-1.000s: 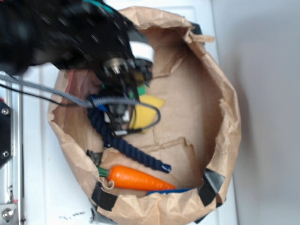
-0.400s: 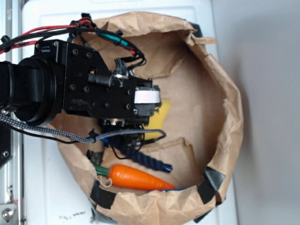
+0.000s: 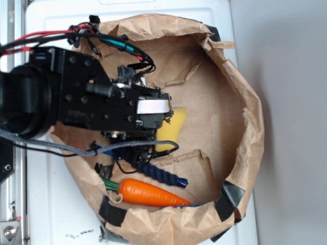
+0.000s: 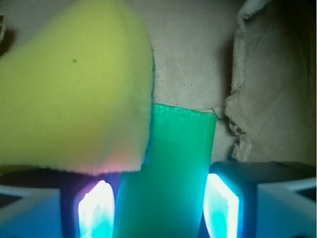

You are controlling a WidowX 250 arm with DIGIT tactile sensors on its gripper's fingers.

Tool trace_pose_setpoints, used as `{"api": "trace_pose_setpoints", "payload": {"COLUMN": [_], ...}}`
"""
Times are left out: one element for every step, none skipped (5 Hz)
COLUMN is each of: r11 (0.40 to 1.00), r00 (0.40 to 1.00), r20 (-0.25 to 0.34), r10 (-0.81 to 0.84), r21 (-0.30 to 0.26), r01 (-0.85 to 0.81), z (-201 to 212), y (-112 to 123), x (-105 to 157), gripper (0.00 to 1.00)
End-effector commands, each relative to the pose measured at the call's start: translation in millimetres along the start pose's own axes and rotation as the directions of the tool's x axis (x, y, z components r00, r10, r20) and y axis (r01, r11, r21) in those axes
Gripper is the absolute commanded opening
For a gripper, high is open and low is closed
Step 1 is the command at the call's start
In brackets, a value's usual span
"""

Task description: Grab the green block.

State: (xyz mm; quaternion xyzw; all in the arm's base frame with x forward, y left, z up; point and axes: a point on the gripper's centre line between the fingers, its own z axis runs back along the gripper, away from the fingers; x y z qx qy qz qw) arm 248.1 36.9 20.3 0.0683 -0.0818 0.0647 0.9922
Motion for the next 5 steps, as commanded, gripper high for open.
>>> {"api": "trace_pose_setpoints", "payload": {"r11": [0.998,0.991,0.990,0.989,0.990], "r00": [0.999,0.999,0.999,0.999,0.999], "r20": [-0.047,-0.044,-0.007,0.001,0.007], "r10": [-0.012,-0.033,-0.050,-0.053,-0.054], "r21": [-0.069,-0.128,-0.133,-0.136,-0.133], "r01": [0.009,0.027,0.049,0.053,0.055], "z": [54,84,108,112,110], "y": [1,9,12,13,11], "x": [13,18,17,17,17], "gripper": [0.00,0.00,0.00,0.00,0.00]}}
